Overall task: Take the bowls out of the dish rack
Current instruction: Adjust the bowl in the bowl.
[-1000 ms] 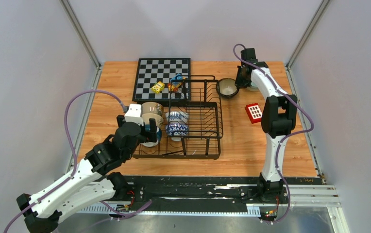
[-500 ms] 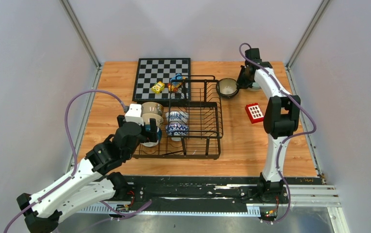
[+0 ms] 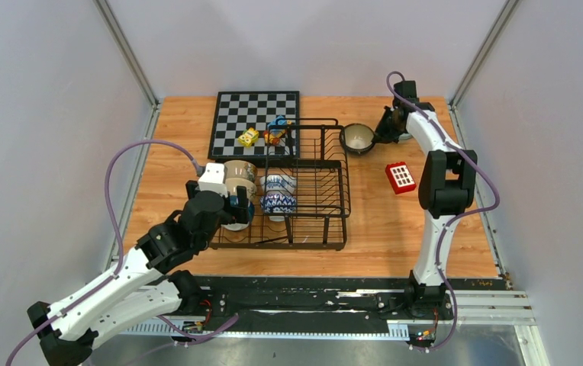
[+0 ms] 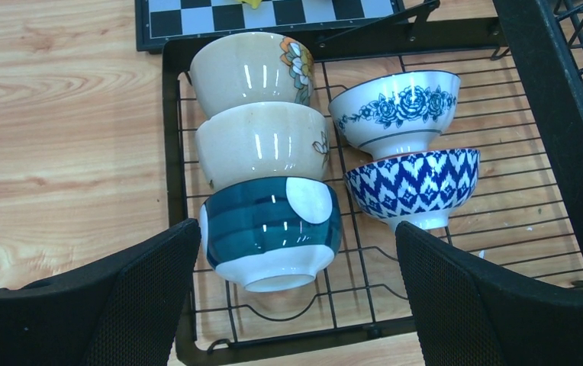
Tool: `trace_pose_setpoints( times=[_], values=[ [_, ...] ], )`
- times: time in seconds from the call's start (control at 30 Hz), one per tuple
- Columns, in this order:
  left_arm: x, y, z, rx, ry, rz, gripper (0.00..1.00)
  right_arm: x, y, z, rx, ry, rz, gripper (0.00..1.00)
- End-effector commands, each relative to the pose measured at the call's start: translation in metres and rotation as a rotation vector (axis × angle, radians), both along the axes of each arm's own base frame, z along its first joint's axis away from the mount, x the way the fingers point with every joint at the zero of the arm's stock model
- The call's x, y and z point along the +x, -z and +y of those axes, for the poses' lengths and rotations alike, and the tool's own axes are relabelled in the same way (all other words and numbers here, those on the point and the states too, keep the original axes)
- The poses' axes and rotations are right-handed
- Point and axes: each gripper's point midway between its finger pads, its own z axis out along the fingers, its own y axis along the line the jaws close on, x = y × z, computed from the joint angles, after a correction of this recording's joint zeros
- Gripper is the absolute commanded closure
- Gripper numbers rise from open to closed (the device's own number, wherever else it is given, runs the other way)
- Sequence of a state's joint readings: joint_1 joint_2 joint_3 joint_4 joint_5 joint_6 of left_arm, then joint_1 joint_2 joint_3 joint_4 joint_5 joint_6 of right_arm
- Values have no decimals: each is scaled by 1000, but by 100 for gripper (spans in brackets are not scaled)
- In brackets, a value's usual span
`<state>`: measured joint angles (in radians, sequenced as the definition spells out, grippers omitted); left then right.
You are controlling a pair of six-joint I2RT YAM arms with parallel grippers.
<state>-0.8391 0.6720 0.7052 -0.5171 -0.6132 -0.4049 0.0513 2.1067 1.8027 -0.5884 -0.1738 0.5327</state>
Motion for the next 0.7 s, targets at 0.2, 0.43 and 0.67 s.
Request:
trace_pose_setpoints(
  times=[0.2,0.43,0.67],
  values=[
    [3,4,-3,-28,-9,2,0,-7,-9,3,65,-4,-8,100],
    [4,3,-5,-30,-7,0,0,-4,-30,0,44,-20,-62,72],
    [3,2,-6,-34,0,2,0,-7,-48,-5,12,-17,-100,55]
  ],
)
